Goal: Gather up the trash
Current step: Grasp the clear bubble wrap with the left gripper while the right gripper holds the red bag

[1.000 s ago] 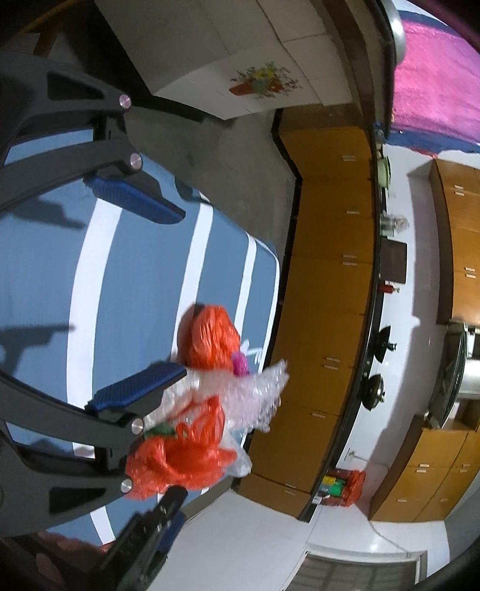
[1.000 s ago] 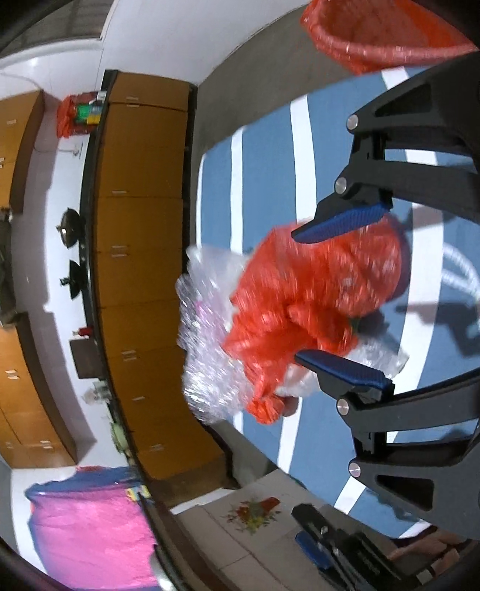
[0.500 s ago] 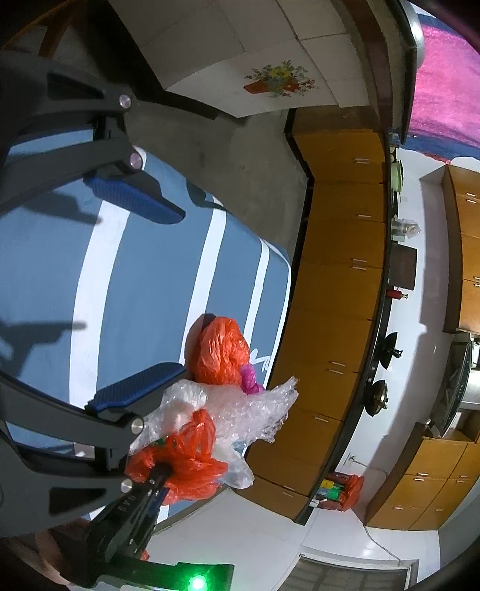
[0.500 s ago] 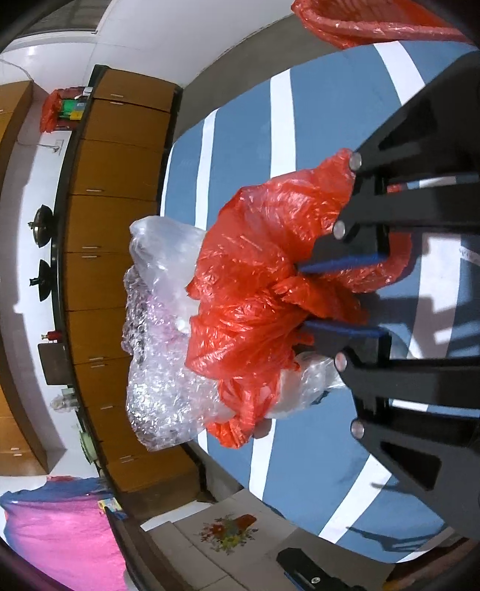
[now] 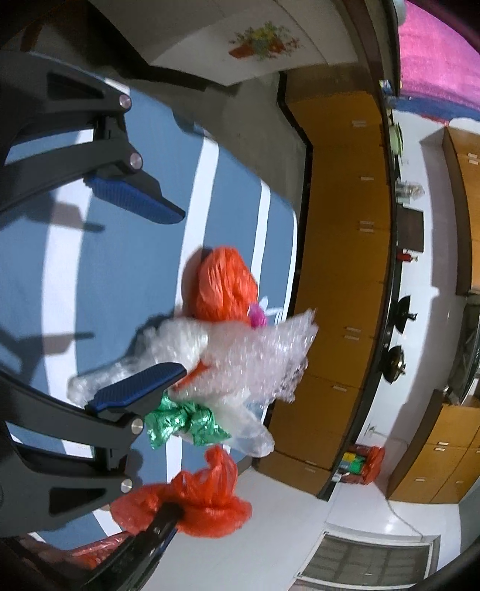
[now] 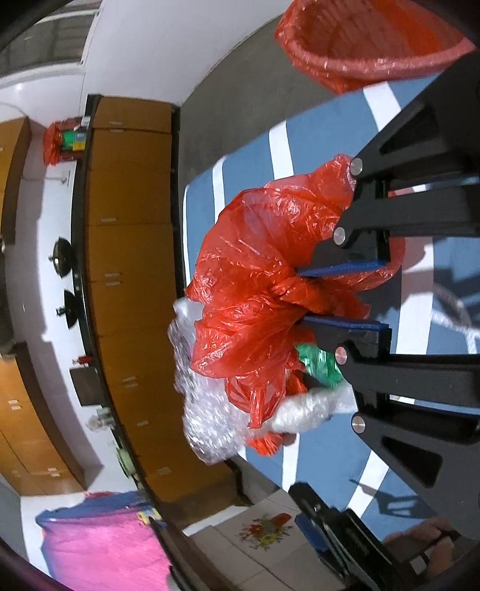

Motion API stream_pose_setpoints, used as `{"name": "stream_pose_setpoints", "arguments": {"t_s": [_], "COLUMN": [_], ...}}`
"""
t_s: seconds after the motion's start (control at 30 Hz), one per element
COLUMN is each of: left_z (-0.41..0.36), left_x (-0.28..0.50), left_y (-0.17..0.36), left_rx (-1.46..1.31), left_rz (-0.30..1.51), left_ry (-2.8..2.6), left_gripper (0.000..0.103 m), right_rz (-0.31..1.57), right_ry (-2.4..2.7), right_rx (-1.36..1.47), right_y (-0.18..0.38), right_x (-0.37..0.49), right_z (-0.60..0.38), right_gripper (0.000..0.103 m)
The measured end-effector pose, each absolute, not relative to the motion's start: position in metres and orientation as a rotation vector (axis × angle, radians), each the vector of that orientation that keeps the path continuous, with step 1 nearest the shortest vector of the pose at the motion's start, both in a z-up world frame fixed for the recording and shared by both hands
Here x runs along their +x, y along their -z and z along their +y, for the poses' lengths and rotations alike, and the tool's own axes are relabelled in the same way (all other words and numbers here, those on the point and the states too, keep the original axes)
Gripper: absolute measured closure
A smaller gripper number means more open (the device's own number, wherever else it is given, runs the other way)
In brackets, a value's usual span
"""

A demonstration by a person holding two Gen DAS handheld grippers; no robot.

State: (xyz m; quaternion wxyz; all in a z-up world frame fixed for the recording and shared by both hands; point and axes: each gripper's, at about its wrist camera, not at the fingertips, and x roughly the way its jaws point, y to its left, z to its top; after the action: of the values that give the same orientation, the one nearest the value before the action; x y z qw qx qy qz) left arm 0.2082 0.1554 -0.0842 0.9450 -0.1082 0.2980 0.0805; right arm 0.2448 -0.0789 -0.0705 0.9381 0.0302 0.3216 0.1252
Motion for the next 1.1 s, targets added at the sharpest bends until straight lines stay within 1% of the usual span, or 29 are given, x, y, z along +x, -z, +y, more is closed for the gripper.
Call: {"name": "stream_pose_setpoints", "arguments": {"t_s": [0.23,0.37,0.47,0.5,0.57,0.6,0.73,0.77,0.83,0.87,1.03,1.1], "left_z": [0.131,0.117,0.112,0.111,0.113,0.114,0.118,0.119,0.123,0.125,0.137,0.142], "left_x": [0.249,0.271,0.281,0.283,0.283,0.283,0.275,0.272,0.265,0.26,0.239,0.231], "left_y": [0.101,0.111,0.12,0.124,0.128,0.13,0.129,0.128,0.127,0.126,0.122,0.12], "left_rx": [-0.24,-0.205,-0.193,-0.197,-0.214,-0.224,-0.239,-0.24,-0.243,-0.244,-0.229,-0.235], "left_rz": [0.683,0.735,0.781,0.799,0.817,0.823,0.812,0.808,0.798,0.793,0.768,0.759], "left_ry": [-0.103,-0.103,-0.097,-0.094,-0.089,-0.084,-0.073,-0.07,-0.065,-0.06,-0.069,-0.07], "left_gripper": [0.027,0.028,0.039,0.045,0.051,0.056,0.069,0.07,0.081,0.084,0.09,0.091], "right_rz": [0.673,0.683,0.688,0.69,0.694,0.695,0.693,0.692,0.687,0.684,0.675,0.672], "right_ry": [-0.21,-0.201,-0.199,-0.198,-0.196,-0.196,-0.197,-0.199,-0.203,-0.206,-0.214,-0.216], "right_rx": [0.082,0.089,0.093,0.096,0.102,0.104,0.11,0.112,0.113,0.113,0.112,0.113], "right_y": [0.076,0.08,0.082,0.083,0.083,0.083,0.081,0.081,0.078,0.077,0.076,0.076], "right_x": [0.251,0.256,0.258,0.259,0.259,0.26,0.26,0.259,0.257,0.256,0.248,0.243], "right_z": [-0.099,-0.103,-0.105,-0.106,-0.106,-0.106,-0.104,-0.104,-0.103,-0.103,-0.107,-0.109], "right_gripper": [0.083,0.083,0.083,0.083,0.083,0.083,0.083,0.083,0.083,0.083,0.083,0.083]}}
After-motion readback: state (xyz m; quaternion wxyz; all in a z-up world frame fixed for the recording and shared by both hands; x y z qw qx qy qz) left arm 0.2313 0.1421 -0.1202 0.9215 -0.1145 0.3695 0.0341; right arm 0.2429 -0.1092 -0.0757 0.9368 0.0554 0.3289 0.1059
